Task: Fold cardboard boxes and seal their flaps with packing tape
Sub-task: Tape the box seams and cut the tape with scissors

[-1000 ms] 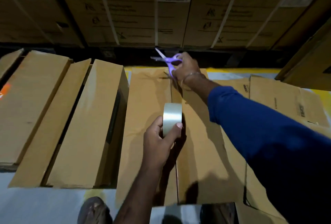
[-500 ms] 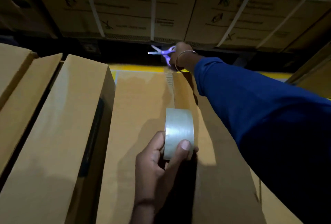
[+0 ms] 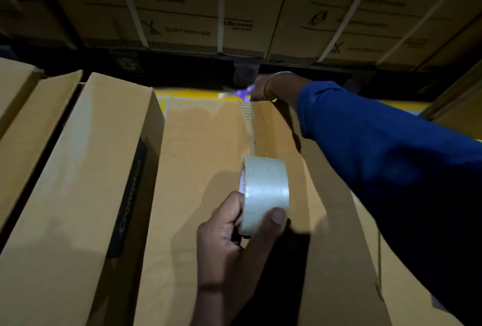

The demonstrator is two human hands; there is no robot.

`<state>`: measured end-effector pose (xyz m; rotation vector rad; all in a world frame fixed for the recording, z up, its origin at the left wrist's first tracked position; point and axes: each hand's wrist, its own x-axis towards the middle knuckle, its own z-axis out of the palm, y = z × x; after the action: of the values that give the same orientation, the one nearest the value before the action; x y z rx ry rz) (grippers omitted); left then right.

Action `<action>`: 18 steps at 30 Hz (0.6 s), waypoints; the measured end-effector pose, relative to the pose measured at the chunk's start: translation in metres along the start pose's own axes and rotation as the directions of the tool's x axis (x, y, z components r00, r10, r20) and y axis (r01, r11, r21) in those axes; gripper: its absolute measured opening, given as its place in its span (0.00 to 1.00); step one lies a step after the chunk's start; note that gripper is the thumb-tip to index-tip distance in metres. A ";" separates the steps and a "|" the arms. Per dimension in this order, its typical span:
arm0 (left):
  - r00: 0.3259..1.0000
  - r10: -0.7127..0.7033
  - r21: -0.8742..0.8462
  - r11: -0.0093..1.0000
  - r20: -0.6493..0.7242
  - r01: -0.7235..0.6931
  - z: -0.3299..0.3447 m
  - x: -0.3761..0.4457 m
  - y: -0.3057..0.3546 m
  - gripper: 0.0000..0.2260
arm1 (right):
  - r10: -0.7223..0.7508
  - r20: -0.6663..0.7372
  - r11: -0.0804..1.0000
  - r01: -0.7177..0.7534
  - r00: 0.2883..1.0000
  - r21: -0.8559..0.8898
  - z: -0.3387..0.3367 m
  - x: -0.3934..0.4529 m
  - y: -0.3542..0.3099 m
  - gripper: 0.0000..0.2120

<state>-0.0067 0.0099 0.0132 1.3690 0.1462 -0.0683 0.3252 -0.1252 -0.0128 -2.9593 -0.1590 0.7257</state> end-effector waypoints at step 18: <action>0.990 -0.109 0.090 0.989 -0.094 0.117 0.026 -0.019 0.035 0.09 | -0.402 -0.346 0.770 0.518 0.847 0.372 0.040 -0.147 0.018 0.12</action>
<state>-0.0188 -0.0088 0.0544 1.4587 0.2982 -0.1109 0.1783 -0.1582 0.0175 -2.3767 -0.5923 0.2670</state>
